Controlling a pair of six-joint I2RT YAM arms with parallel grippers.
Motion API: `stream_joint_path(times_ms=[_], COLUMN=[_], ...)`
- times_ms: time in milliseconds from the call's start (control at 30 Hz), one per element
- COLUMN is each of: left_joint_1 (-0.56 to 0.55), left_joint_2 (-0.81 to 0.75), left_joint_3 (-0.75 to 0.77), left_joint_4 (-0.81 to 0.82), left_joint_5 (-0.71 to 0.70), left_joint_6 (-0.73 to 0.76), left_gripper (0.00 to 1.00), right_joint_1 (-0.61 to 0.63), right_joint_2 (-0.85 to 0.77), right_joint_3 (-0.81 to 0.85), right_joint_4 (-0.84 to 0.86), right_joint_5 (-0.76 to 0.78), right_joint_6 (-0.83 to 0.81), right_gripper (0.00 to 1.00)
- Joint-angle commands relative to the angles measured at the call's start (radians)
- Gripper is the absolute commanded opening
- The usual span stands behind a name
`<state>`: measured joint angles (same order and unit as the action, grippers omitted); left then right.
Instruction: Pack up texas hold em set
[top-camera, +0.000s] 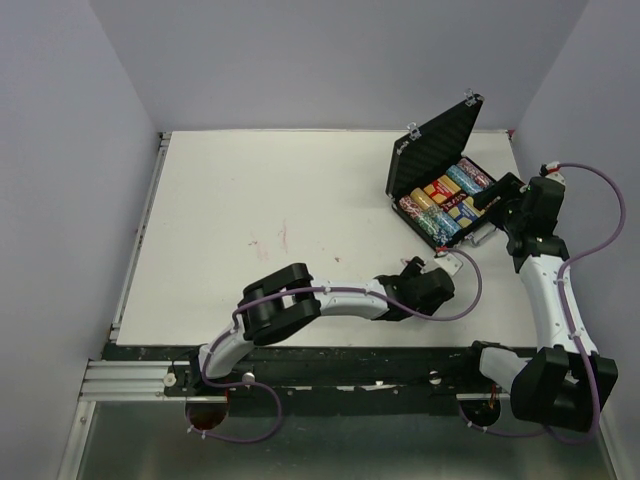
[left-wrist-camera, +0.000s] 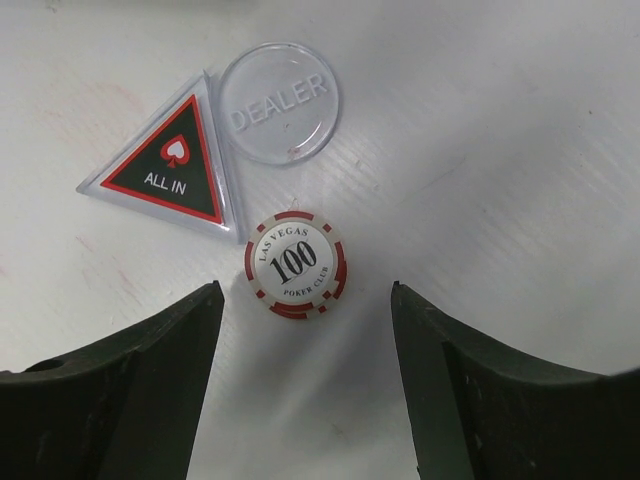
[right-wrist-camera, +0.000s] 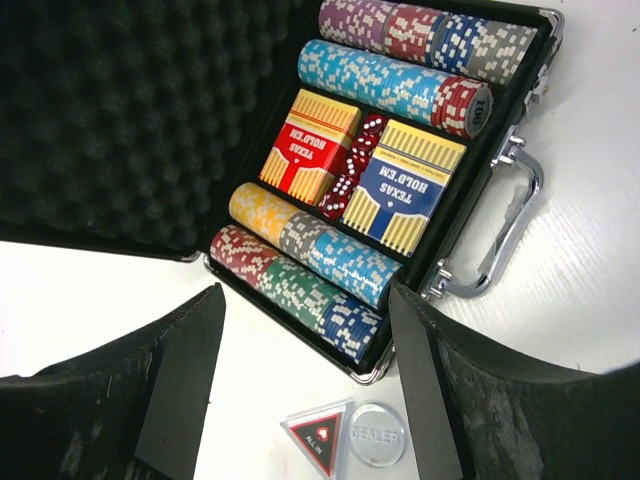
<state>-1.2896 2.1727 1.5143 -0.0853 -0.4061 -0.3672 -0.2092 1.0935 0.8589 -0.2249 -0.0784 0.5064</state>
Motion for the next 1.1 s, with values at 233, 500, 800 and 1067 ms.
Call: stream_joint_path(times_ms=[233,500,800,1067], left_joint_1=[0.026,0.041,0.061,0.062], left_joint_2=[0.048,0.058,0.071,0.093], left_joint_3=[0.064,0.075,0.101,0.129], left_joint_4=[-0.086,-0.1,-0.133,-0.183], left_joint_5=[0.027,0.072,0.135,0.141], left_joint_6=[-0.039,-0.047,-0.064,-0.081], left_gripper=[0.68,0.66,0.61,0.48], right_joint_1=[0.004,0.004,0.004,0.004], right_joint_2=[-0.017,-0.02,-0.023,-0.024], right_joint_3=[-0.029,-0.031,-0.032,-0.037], right_joint_4=[0.006,0.002,-0.001,-0.004], right_joint_5=[-0.044,-0.044,-0.041,-0.044], right_joint_6=[0.007,0.004,-0.005,-0.008], right_gripper=[0.75,0.75,0.75,0.75])
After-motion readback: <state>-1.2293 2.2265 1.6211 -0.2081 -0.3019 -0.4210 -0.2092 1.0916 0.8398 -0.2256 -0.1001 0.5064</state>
